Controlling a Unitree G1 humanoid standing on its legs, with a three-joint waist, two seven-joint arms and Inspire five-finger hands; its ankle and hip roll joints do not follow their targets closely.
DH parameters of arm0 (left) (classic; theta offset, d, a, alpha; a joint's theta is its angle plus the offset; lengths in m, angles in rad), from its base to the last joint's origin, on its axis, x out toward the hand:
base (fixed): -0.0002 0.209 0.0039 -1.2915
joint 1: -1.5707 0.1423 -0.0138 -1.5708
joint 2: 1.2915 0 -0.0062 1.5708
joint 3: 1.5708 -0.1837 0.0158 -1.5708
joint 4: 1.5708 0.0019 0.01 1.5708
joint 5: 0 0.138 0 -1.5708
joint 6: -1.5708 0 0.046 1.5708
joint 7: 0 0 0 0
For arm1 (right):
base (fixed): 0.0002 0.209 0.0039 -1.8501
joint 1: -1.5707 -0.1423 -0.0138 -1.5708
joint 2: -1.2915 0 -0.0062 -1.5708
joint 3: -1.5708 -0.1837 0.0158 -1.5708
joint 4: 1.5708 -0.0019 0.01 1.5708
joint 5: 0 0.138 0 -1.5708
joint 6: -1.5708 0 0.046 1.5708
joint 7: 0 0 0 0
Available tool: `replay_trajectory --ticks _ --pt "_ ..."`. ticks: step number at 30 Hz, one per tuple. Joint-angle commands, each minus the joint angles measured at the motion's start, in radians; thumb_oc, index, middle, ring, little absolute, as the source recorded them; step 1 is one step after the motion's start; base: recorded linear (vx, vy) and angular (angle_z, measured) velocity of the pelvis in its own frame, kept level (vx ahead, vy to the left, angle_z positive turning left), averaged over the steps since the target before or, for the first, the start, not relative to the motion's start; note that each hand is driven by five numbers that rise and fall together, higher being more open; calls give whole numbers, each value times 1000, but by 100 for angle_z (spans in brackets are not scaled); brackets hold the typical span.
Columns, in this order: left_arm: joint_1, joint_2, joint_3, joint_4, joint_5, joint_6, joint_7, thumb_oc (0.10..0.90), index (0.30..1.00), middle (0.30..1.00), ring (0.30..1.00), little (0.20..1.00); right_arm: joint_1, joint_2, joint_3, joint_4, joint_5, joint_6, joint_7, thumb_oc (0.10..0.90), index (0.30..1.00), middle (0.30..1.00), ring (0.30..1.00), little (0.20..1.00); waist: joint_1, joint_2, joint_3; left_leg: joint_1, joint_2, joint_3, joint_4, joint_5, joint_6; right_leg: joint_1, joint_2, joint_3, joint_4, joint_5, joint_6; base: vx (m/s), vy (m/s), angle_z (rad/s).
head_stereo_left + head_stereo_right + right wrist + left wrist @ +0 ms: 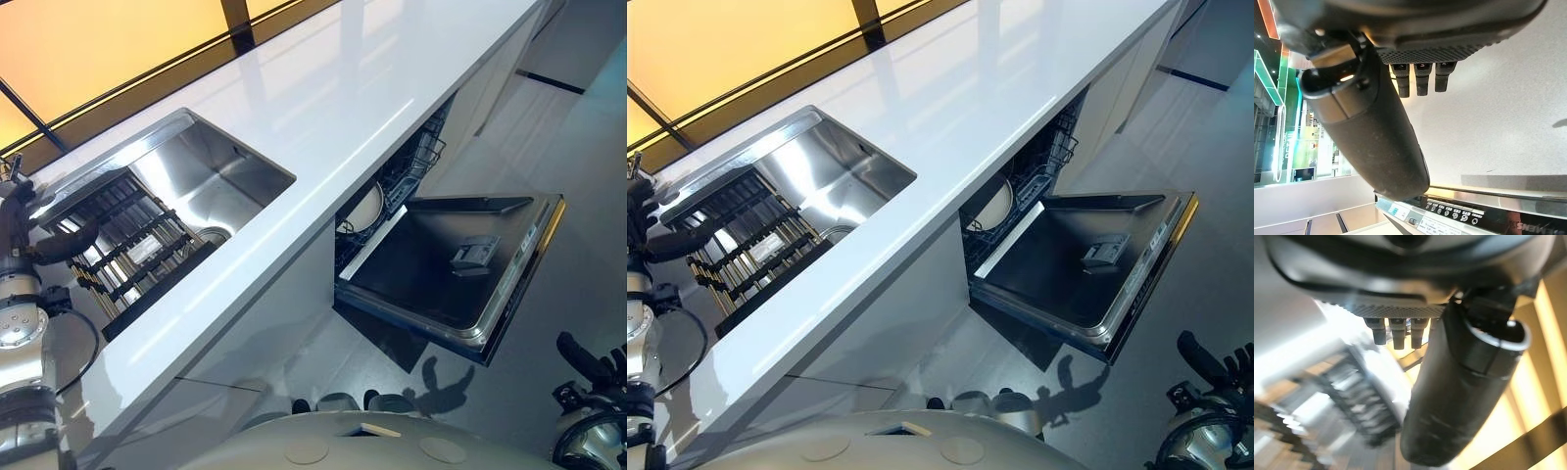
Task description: Pick up plates and place into dishwasher.
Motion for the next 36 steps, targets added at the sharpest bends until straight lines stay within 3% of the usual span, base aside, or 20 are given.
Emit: replay_trajectory --ticks 1,7,12,16,17,20,26,33,35,36 --pt "0 152 42 15 78 -23 -7 800 900 900 900 900 -37 -119 -33 -22 9 -131 12 800 900 900 900 900 18 10 -11 -43 -73 53 107 -127 70 -136 11 -26 122 -3 59 0 0 0" --pt "27 148 -2 43 195 -12 -63 800 900 900 900 900 -45 -124 -20 -31 19 -132 19 800 900 900 900 900 36 1 5 -54 -70 47 116 -121 74 -136 13 -41 123 4 59 -8 -14 0" --pt "46 126 -49 51 228 -22 -180 800 900 900 900 900 -57 -122 -9 -38 19 -124 19 800 900 900 900 900 53 -7 23 -65 -67 35 136 -118 75 -136 18 -49 129 7 56 -19 -53 1" --pt "84 92 -72 -25 153 -31 -388 800 900 900 900 900 -59 -123 -11 -51 27 -111 26 800 900 900 900 900 73 -5 42 -82 -63 24 149 -115 76 -139 22 -57 134 3 50 -70 -56 6" --pt "98 79 -82 -63 97 -14 -496 800 900 900 900 900 -62 -122 -12 -55 32 -107 29 800 900 900 900 900 82 -5 50 -90 -62 21 155 -115 76 -141 24 -61 133 0 47 -87 -57 16" --pt "135 71 -95 -136 47 28 -613 800 900 900 900 900 -59 -122 -2 -74 31 -101 25 800 900 900 900 900 96 1 62 -105 -61 10 168 -112 75 -143 27 -67 131 1 41 -77 -49 13" --pt "182 102 -113 -231 41 92 -712 800 900 900 900 900 -65 -148 14 -124 35 -70 4 800 900 900 900 900 113 15 90 -131 -63 -16 185 -100 71 -148 31 -75 133 3 30 -69 -18 11" --pt "197 146 -121 -272 64 126 -822 800 900 900 900 900 -67 -165 8 -110 52 -79 22 800 900 900 900 900 123 18 100 -148 -64 -28 206 -97 68 -142 32 -86 131 3 22 -31 -25 6" --pt "195 153 -130 -269 79 130 -801 800 900 900 900 900 -69 -171 12 -109 56 -78 21 800 900 900 900 900 123 19 103 -151 -64 -33 209 -95 67 -142 34 -86 133 3 20 -22 -28 4" --pt "198 158 -127 -266 82 125 -738 800 900 900 900 900 -69 -173 15 -114 56 -75 16 800 900 900 900 900 125 20 105 -152 -63 -38 207 -92 66 -142 36 -85 133 4 18 -34 -35 5"
